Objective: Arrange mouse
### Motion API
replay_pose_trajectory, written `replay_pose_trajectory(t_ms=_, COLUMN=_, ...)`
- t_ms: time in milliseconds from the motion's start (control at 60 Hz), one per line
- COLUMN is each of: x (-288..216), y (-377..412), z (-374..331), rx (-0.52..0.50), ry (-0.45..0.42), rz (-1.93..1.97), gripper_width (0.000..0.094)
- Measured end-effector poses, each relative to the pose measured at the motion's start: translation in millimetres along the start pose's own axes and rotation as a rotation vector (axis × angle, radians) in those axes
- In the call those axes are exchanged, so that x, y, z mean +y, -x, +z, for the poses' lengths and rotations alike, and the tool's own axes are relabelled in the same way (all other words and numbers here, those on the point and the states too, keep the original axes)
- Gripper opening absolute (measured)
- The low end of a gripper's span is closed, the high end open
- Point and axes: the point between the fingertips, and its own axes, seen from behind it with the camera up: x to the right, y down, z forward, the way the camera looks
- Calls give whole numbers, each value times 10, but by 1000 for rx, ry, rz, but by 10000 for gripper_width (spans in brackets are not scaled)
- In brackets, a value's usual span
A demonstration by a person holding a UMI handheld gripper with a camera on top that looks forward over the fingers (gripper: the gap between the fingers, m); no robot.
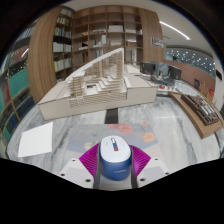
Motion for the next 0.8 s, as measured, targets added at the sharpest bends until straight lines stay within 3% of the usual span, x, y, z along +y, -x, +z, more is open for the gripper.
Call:
replay_pose_trajectory(t_ms=50, x=82, y=-35, z=54, rx=33, ry=21, rz=-5, gripper_width=415)
replay_pose_trajectory(t_ms=67, x=121, y=-33, z=52, rx=40, ry=35, rz=-1, gripper_width=491)
replay_pose_trajectory(t_ms=117, x=104, y=-41, z=88, rx=49, ry=14, rz=-23, gripper_width=432)
replay_pose_trajectory(t_ms=267, x=91, y=-61, z=90, rx=48, ry=57, rz=-61, gripper_width=585)
replay_pose_trajectory(t_ms=283, x=102, y=-63, z=77, rx=41, ry=70, rz=-52, gripper_width=672)
replay_pose_trajectory(t_ms=317, x=132, y=-68, z=48, rx=22, ry=102, rz=-28, gripper_width=693)
replay_pose_trajectory(t_ms=367, x=169, y=-64, z=-45, rx=-11, ry=130, rz=-1, gripper_width=838)
replay_pose_trajectory(t_ms=383, x=170, y=-57, z=-69, rx=-20, ry=127, rz=0, gripper_width=806)
replay_pose_trajectory(t_ms=583, x=290, y=-246, z=-833, rx=-117, ry=91, rz=36, gripper_width=827)
replay_pose_trajectory(t_ms=800, x=460, y=-850, z=-1490, rx=-144, ry=17, rz=168, gripper_width=822)
